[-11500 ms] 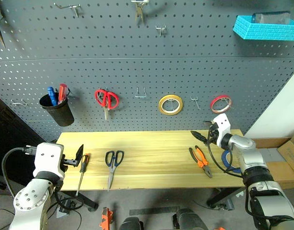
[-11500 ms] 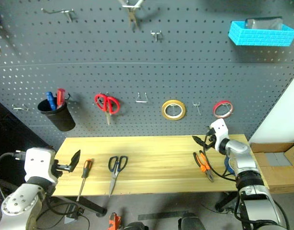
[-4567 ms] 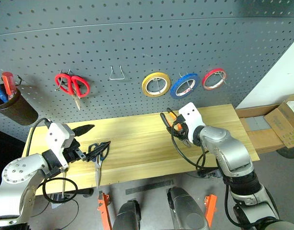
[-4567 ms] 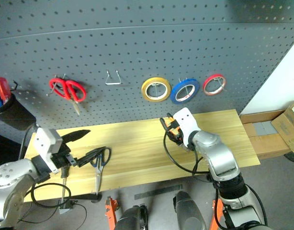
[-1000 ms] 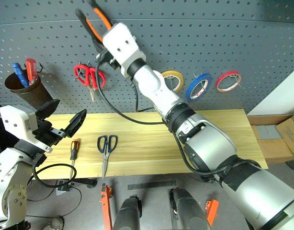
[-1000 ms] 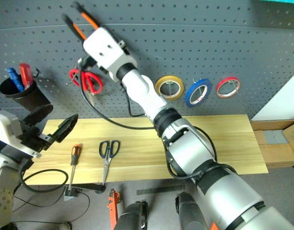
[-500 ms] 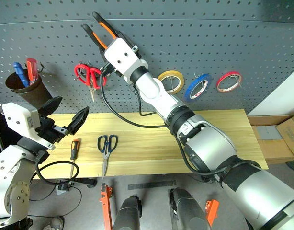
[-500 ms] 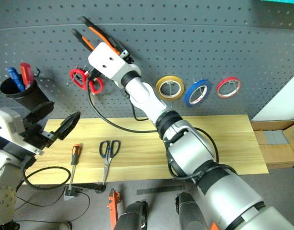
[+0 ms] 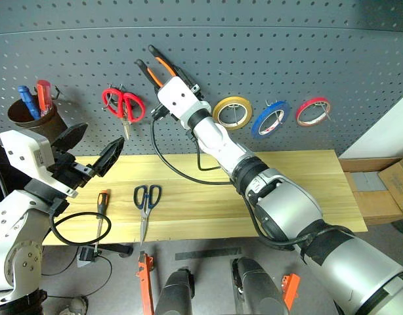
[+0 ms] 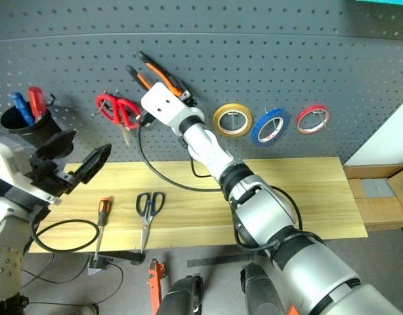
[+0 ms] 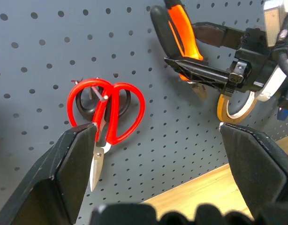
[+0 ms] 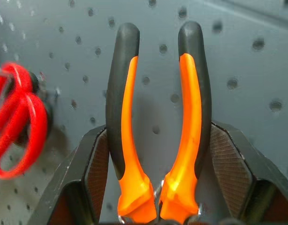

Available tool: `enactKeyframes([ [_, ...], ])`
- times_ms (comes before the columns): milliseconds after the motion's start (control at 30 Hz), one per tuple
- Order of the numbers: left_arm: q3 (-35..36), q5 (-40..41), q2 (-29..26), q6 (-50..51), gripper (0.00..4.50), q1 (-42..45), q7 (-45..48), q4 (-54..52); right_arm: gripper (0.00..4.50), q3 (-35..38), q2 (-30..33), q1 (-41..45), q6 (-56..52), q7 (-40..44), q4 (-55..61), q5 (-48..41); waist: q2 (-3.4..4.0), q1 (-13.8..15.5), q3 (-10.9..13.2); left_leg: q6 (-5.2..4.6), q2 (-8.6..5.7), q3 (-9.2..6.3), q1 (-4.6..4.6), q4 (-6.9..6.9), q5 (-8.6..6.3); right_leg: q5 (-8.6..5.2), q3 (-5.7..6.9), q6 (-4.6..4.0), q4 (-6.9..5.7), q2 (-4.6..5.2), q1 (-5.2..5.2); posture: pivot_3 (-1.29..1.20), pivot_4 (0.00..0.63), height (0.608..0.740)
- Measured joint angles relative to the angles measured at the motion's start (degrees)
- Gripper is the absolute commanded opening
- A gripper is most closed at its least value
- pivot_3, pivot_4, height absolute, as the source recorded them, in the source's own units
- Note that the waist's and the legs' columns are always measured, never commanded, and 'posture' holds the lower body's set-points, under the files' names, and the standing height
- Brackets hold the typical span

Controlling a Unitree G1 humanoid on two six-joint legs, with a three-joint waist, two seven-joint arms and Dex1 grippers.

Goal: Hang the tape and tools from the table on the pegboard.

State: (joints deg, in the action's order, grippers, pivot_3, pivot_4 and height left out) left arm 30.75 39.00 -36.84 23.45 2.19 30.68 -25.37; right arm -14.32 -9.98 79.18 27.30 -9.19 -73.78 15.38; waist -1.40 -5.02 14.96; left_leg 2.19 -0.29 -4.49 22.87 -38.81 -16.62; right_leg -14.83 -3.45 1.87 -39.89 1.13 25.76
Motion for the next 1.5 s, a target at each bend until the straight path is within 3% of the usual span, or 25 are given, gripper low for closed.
enactKeyframes([
  [133,-0.1,-0.1,-0.1,0.0,4.50,0.5,0.1,0.0,2.66,2.1,0.0,-0.6,-2.0,1.1,1.2,-1.4,-0.03,0.1,0.0,0.02,0.00,-0.10,-0.06,-0.02,0.02,0.01,0.09,-0.02,-0.01,0.00,-0.10,-0.02,0.239,0.740],
  [300,-0.2,-0.2,-0.1,0.0,4.50,0.9,0.3,0.2,4.36,4.0,0.0,-2.6,-4.7,3.9,2.6,-3.7,-0.04,0.2,0.0,0.00,-0.02,-0.19,-0.45,-0.06,0.05,0.09,0.24,-0.09,0.02,-0.01,-0.58,-0.04,0.233,0.740],
  [333,-0.3,-0.2,-0.1,0.0,4.50,1.0,0.3,0.2,4.46,4.2,0.0,-3.2,-5.7,4.2,2.6,-4.2,-0.04,0.2,0.0,0.08,-0.03,-0.19,-0.45,-0.06,0.18,0.16,0.30,-0.11,0.02,-0.02,-0.59,-0.04,0.233,0.740],
  [467,-1.0,-0.4,-0.1,-0.1,4.50,1.3,0.7,0.6,4.46,5.1,0.1,-5.1,-9.9,6.0,6.3,-6.2,-0.12,0.3,-0.1,0.07,-0.02,-0.42,-0.47,-0.06,0.54,0.32,0.80,-0.28,0.06,-0.04,-0.81,-0.06,0.229,0.740],
  [667,-1.4,-1.0,-0.1,-0.2,4.50,2.1,1.1,1.5,4.46,4.5,1.2,-16.9,-18.3,10.5,18.2,-8.4,-0.13,0.0,-0.1,0.10,0.05,-0.51,-0.29,0.01,0.70,0.41,0.91,-0.41,0.01,-0.11,-0.60,-0.07,0.228,0.740],
  [767,-1.7,-1.2,0.1,-0.3,4.50,2.3,1.0,1.5,4.46,2.5,2.0,-22.5,-24.4,14.0,32.5,-9.5,-0.13,-0.3,-0.1,0.11,0.13,-0.52,-0.14,0.10,0.70,0.43,0.94,-0.43,0.02,-0.10,-0.42,-0.07,0.228,0.740],
  [900,-2.0,-3.2,0.5,-0.1,4.50,0.5,-1.0,1.3,4.46,-3.1,3.1,-35.9,-36.4,24.7,59.5,-13.8,-0.13,-0.3,-0.1,0.11,0.19,-0.78,-0.11,0.42,0.69,0.42,0.98,-0.43,0.42,-0.08,-0.41,-0.07,0.230,0.740],
  [1033,-3.8,-7.5,0.5,4.3,4.50,-5.0,-5.4,0.9,4.46,-6.7,9.2,-42.0,-50.4,36.0,76.4,-21.1,-0.14,0.0,-0.1,0.11,0.10,-0.90,-0.11,0.63,0.69,0.49,1.02,-0.32,0.87,0.03,-0.52,-0.09,0.234,0.740],
  [1233,-9.3,-12.7,2.5,14.5,4.50,-11.3,-13.1,-1.6,4.46,-7.0,20.6,-44.9,-62.2,47.4,86.8,-28.1,-0.15,0.2,-0.1,0.11,0.04,-0.99,-0.09,0.65,0.69,0.49,1.09,-0.30,0.93,0.06,-0.55,-0.11,0.243,0.740],
  [1500,-17.0,-15.5,10.4,25.1,4.50,-8.0,-22.8,-3.3,4.46,-7.5,26.3,-46.8,-66.9,50.4,88.5,-29.1,-0.15,0.0,-0.1,0.17,0.05,-0.98,-0.15,0.64,0.74,0.50,1.10,-0.30,0.88,-0.02,-0.62,-0.12,0.261,0.740],
])
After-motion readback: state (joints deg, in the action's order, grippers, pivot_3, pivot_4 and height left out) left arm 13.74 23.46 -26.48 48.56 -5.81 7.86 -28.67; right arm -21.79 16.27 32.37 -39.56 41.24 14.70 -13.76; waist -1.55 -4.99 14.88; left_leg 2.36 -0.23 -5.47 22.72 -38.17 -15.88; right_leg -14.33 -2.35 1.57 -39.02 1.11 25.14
